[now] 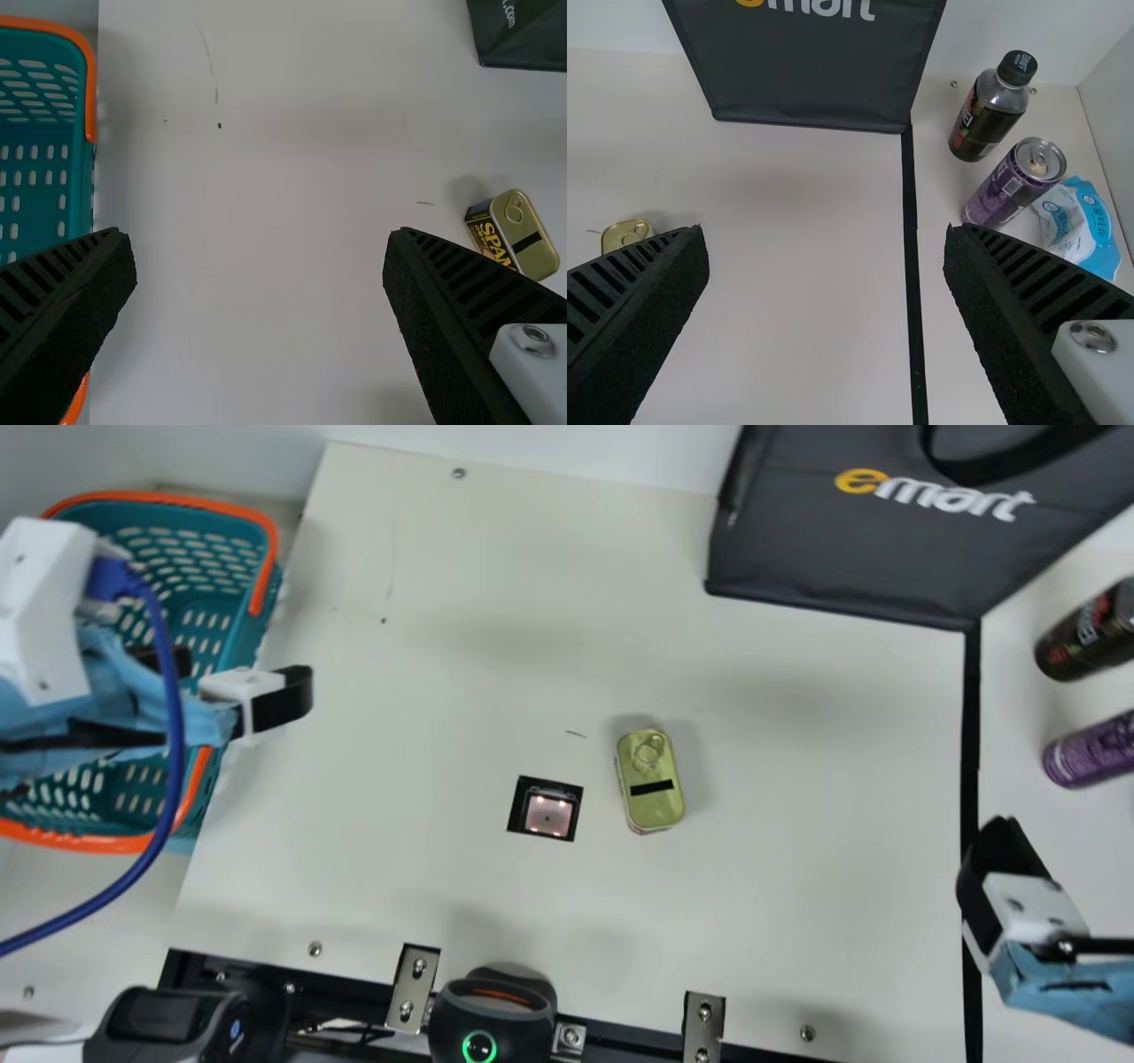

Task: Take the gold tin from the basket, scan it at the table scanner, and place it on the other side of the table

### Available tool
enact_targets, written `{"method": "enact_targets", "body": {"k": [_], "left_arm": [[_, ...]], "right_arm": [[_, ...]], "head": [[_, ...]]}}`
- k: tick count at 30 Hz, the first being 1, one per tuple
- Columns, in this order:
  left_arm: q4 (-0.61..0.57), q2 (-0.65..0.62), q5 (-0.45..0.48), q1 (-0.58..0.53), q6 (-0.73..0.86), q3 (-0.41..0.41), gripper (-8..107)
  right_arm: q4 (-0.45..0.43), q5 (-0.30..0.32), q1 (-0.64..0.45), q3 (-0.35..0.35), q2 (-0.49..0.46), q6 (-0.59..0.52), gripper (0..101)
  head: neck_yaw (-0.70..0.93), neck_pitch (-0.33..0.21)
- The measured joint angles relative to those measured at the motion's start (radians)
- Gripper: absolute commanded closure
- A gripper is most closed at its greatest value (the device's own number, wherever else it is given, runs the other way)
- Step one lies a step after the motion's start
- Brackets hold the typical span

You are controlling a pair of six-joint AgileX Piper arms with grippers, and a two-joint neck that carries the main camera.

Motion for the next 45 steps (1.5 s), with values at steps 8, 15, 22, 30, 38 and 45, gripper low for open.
{"method": "enact_targets", "body": {"k": [8,15,22,30,38,45], "left_arm": [[0.000,0.000,-0.002,0.000,0.000,0.000,9],[0.000,0.000,-0.002,0.000,0.000,0.000,9],[0.000,0.000,-0.002,0.000,0.000,0.000,9],[0.000,0.000,-0.002,0.000,0.000,0.000,9],[0.000,0.000,-0.002,0.000,0.000,0.000,9],[0.000,0.000,-0.002,0.000,0.000,0.000,9]], "right_arm": [[0.000,0.001,0.005,-0.001,0.003,0.000,6],[0.055,0.003,0.080,-0.003,0.067,-0.040,6],[0.143,0.002,0.165,0.007,0.156,-0.113,6],[0.221,0.001,0.207,0.011,0.259,-0.196,6],[0.207,0.001,0.259,0.004,0.366,-0.186,6],[0.162,-0.026,0.349,0.008,0.446,-0.114,6]], "head": [[-0.086,-0.002],[-0.087,-0.002],[-0.087,0.000],[-0.086,-0.002],[-0.087,-0.002],[-0.087,-0.002]]}}
